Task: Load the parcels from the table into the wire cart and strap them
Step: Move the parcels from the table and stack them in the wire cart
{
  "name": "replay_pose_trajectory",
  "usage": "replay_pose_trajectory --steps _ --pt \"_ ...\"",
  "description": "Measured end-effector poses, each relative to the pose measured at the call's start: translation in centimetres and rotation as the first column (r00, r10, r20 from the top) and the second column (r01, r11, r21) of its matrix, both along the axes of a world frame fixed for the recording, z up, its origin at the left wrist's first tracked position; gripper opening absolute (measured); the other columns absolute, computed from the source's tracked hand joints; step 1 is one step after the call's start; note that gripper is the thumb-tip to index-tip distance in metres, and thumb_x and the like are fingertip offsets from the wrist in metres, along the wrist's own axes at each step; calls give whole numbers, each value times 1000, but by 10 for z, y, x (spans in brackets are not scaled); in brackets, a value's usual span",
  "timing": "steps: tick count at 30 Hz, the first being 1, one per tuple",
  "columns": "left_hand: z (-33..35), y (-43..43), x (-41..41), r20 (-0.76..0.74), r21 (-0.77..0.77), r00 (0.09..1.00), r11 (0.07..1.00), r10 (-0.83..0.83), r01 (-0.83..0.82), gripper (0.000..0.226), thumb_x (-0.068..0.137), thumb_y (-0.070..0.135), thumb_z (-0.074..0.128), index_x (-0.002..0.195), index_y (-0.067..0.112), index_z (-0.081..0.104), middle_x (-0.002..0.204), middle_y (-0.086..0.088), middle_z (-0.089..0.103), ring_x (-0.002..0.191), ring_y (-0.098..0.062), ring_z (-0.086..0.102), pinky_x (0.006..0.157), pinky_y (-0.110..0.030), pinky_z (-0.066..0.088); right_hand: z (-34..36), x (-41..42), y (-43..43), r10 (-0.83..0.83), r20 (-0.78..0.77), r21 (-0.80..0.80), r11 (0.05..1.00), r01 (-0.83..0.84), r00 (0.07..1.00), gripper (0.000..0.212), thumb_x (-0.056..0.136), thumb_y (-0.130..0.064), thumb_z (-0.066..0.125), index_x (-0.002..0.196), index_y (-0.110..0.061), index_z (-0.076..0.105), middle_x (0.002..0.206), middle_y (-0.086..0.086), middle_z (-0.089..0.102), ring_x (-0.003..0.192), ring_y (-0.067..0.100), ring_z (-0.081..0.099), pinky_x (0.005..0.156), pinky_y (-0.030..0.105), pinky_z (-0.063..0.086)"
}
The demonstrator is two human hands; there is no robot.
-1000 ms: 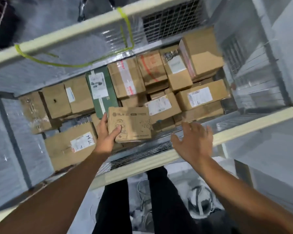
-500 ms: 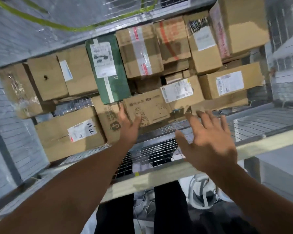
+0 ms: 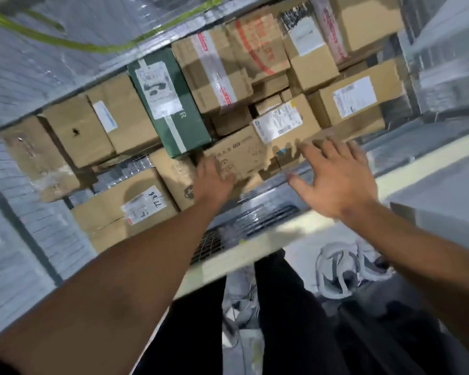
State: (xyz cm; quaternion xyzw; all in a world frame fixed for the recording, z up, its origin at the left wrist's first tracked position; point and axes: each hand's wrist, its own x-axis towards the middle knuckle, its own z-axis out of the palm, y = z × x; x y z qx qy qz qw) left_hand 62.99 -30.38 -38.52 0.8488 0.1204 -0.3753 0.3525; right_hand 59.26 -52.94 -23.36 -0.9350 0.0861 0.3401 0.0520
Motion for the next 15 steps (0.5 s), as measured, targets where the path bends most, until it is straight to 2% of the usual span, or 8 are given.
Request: replay_pose_trajectory --steps 2,3,5,7,10,13,15 --pt "45 -2 8 16 50 988 987 -156 155 65 98 44 60 154 17 40 166 -12 27 153 -32 25 124 -43 27 10 -1 2 -20 21 64 998 19 1000 86 89 -77 19 158 -27 36 160 7 40 155 28 23 126 55 10" --pt "70 -5 9 47 50 978 978 -203 201 63 100 46 58 154 18 43 169 -10 23 155 -30 22 126 -43 23 18 -4 5 -52 61 106 993 45 997 80 94 -72 30 155 -23 42 157 9 45 153 29 28 126 54 12" --pt "121 -11 11 164 7 948 961 -273 275 57 101 48 55 151 21 49 169 -9 26 156 -28 22 126 -45 21 41 -15 11 -266 233 264 943 203 935 62 99 -53 56 145 -13 55 146 14 56 144 34 42 121 55 25" --pt "176 -27 7 319 -40 882 925 -346 377 54 102 53 47 146 23 55 165 -7 35 153 -25 27 124 -46 24 68 -41 9 -543 355 440 816 376 761 61 98 -42 64 147 -7 53 147 16 56 143 37 44 120 56 27" --pt "245 -68 -13 546 -22 708 837 -448 547 58 102 55 41 138 15 63 154 -13 50 146 -35 40 120 -54 30 111 -106 -10 -741 332 509 662 551 584 73 97 -53 53 155 -12 43 158 11 45 151 32 32 125 48 21" --pt "299 -139 -66 521 -21 667 773 -533 634 73 95 66 34 141 17 62 157 -15 47 149 -38 35 123 -56 22 145 -202 -53 -871 299 497 492 715 390 69 101 -50 55 158 -16 37 162 8 39 154 30 25 126 45 17" --pt "324 -192 -120 530 -74 614 689 -586 721 77 92 69 36 141 15 61 154 -15 50 148 -39 37 124 -56 22 167 -273 -86 -913 319 474 388 791 256 68 102 -49 55 159 -18 35 165 5 35 156 26 22 127 45 16"
